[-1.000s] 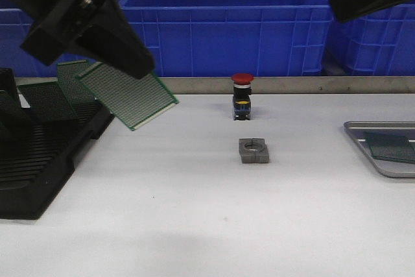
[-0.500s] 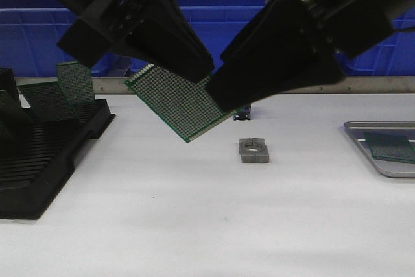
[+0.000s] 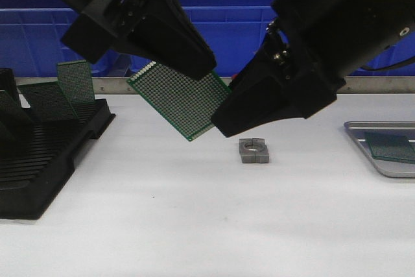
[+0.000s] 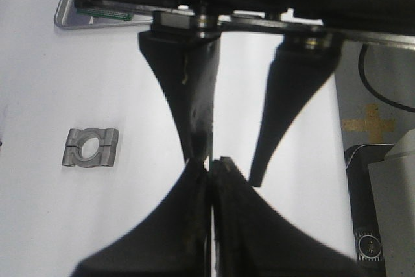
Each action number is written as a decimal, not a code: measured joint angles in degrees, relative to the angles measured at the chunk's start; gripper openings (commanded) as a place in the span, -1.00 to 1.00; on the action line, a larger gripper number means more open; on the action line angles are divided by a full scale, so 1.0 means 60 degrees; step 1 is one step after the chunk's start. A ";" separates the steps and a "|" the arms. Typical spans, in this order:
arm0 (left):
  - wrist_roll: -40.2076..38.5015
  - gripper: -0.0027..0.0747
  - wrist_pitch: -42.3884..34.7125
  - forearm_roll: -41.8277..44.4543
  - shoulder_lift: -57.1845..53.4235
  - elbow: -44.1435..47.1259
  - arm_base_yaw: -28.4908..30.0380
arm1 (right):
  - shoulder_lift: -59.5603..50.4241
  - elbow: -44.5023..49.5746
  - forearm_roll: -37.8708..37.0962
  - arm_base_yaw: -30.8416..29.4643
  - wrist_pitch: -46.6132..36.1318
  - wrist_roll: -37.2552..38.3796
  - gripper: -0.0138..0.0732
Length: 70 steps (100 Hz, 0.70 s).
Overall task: Place circuit board on tray
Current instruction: 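Grasp the held board's edge with the right gripper, then carry the board with the right gripper and release it onto the silver tray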
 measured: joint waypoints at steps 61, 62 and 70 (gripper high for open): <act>0.0043 0.64 -0.0987 0.0351 -0.0020 0.0000 0.0000 | 0.0000 0.0000 0.0354 -0.0232 0.0154 0.0502 -0.84; 0.0043 0.64 -0.1090 0.0397 -0.0037 0.0000 0.0000 | 0.0000 0.0000 0.0354 -0.0290 0.0154 0.0542 -0.84; 0.0043 0.64 -0.1516 0.0563 -0.0074 0.0000 0.0000 | 0.0000 0.0000 0.0354 -0.0695 0.0154 0.1102 -0.84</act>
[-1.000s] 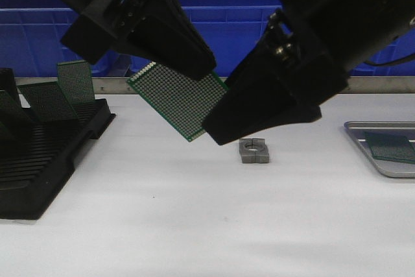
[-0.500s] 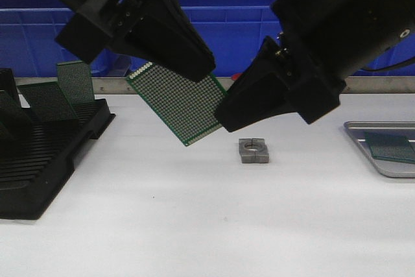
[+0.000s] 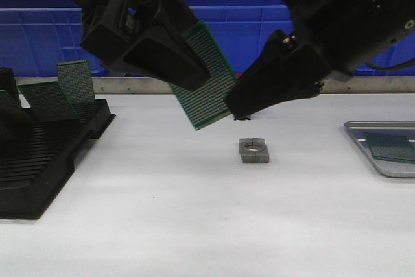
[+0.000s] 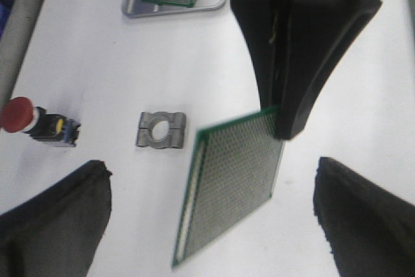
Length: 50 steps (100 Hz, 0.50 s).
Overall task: Place circuit board on tray
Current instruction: 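Carry the board with the right gripper and release it onto the silver tray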
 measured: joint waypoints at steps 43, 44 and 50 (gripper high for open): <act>0.0000 0.64 -0.0133 0.0060 -0.0215 0.0000 0.0000 | 0.0000 0.0000 -0.0069 -0.3913 -0.0260 0.1374 -0.84; 0.0000 0.64 -0.0133 0.0060 -0.0215 0.0000 0.0000 | 0.0019 0.0000 -0.0069 -0.3972 -0.0271 0.1374 -0.84; 0.0000 0.64 -0.0133 0.0062 -0.0215 0.0000 0.0000 | 0.0092 0.0000 -0.0069 -0.4486 -0.0345 0.1374 -0.84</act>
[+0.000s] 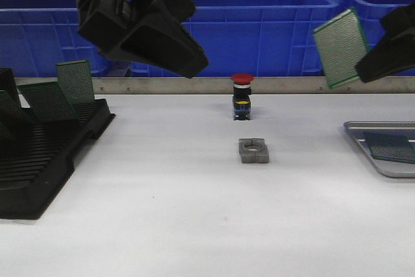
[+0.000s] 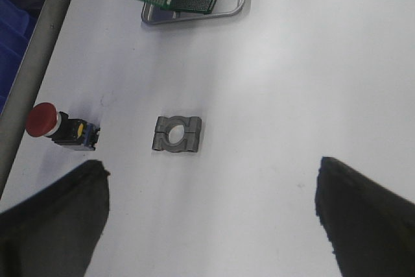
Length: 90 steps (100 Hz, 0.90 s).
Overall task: Place circuit board on tray
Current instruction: 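Carry the board with the right gripper and release it onto the silver tray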
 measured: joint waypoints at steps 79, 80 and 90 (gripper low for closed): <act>-0.0017 0.64 0.0017 0.0000 0.0000 0.0000 0.0000 | 0.2015 0.0000 0.0110 -0.1546 -0.1035 0.0024 0.22; -0.0017 0.64 0.0017 0.0000 0.0000 0.0000 0.0000 | 0.2015 0.0000 0.0110 -0.1546 -0.1035 0.0024 0.22; -0.0017 0.64 0.0017 0.0000 0.0000 0.0000 0.0000 | 0.1863 0.0000 0.0110 -0.1546 -0.1035 0.0024 0.22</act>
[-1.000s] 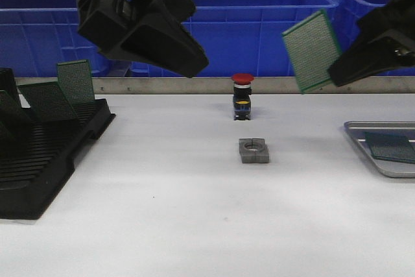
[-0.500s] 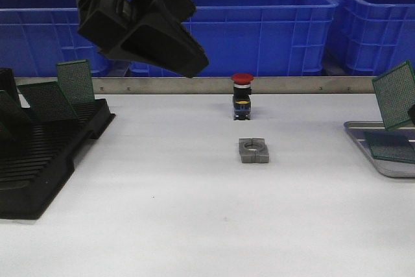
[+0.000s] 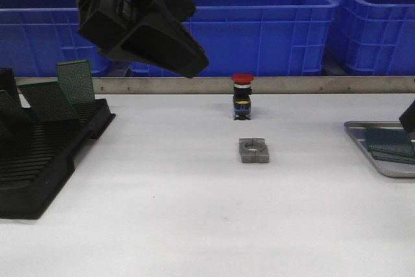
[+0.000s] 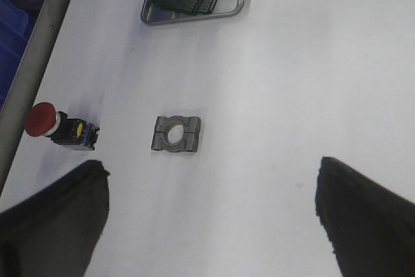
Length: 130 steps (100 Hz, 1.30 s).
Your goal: Place circuit board on tray
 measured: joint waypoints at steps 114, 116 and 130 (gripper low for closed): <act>-0.5085 -0.98 0.0194 0.0736 -0.4094 0.1056 0.4896 | -0.7842 0.1402 0.0574 0.0728 0.1106 0.0060 -0.82; -0.5203 -0.98 -0.0011 0.0736 -0.4257 0.1202 0.4904 | -0.7899 0.1488 0.0597 0.0820 0.0909 0.0043 -0.82; -0.5773 -0.98 -0.1312 0.0702 -0.5472 0.2320 0.4961 | -0.8627 0.2076 0.0715 0.1724 -0.0392 0.0043 -0.82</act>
